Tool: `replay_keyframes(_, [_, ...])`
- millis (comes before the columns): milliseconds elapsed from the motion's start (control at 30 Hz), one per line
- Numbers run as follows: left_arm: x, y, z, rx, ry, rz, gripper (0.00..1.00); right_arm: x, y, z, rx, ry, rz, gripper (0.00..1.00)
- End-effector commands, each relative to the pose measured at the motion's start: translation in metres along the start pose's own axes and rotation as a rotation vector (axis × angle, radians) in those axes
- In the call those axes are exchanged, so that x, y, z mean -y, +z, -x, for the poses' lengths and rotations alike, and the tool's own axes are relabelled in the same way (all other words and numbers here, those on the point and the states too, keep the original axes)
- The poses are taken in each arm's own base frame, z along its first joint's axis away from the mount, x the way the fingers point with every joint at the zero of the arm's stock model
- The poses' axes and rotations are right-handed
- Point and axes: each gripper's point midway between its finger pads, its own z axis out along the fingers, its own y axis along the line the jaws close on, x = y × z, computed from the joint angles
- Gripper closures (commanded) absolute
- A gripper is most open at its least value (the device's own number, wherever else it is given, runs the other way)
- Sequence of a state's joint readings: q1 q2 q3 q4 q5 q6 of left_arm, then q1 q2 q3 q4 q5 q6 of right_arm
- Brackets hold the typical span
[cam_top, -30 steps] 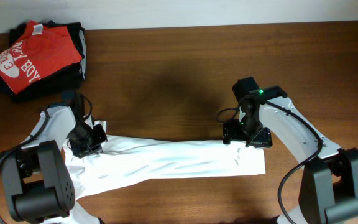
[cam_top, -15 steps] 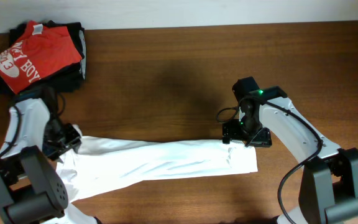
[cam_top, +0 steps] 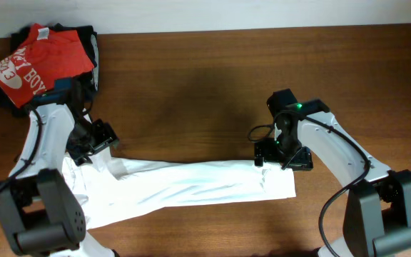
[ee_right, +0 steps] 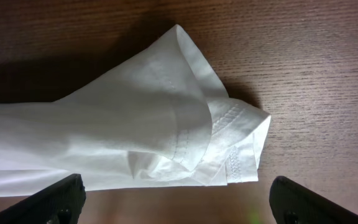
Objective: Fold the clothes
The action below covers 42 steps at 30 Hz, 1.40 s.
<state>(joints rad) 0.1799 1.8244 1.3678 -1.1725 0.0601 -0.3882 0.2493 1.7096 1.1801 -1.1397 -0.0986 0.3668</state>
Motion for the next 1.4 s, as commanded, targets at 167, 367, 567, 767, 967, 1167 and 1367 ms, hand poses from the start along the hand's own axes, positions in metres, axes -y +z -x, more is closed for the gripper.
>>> replay_keyframes(167, [-0.025, 0.025, 0.009, -0.041, -0.047, 0.107, 0.6, 0.0, 0.0, -0.002, -0.007, 0.01, 0.003, 0.03])
replay_keyframes(367, [-0.028, 0.04, 0.004, -0.047, -0.042, 0.109, 0.97, 0.0, 0.0, -0.002, -0.004, 0.009, 0.005, 0.03])
replay_keyframes(567, [-0.021, 0.013, 0.01, -0.04, -0.011, 0.09, 0.93, -0.001, 0.0, 0.001, 0.007, 0.007, 0.008, 0.02])
replay_keyframes(767, [-0.011, 0.019, 0.023, 0.02, 0.005, 0.051, 0.22, -0.002, 0.0, 0.003, 0.012, 0.008, 0.012, 0.02])
replay_keyframes(967, [-0.026, 0.068, -0.001, -0.019, 0.003, 0.078, 0.8, -0.005, 0.0, -0.001, -0.003, 0.008, 0.03, 0.02])
replay_keyframes(1167, [-0.05, 0.026, -0.003, 0.012, -0.067, 0.194, 1.0, -0.006, 0.0, 0.001, 0.005, 0.007, 0.033, 0.03])
replay_keyframes(1367, [-0.072, 0.024, -0.032, -0.041, -0.13, 0.291, 0.96, -0.007, 0.002, 0.0, 0.003, 0.0, 0.032, 0.03])
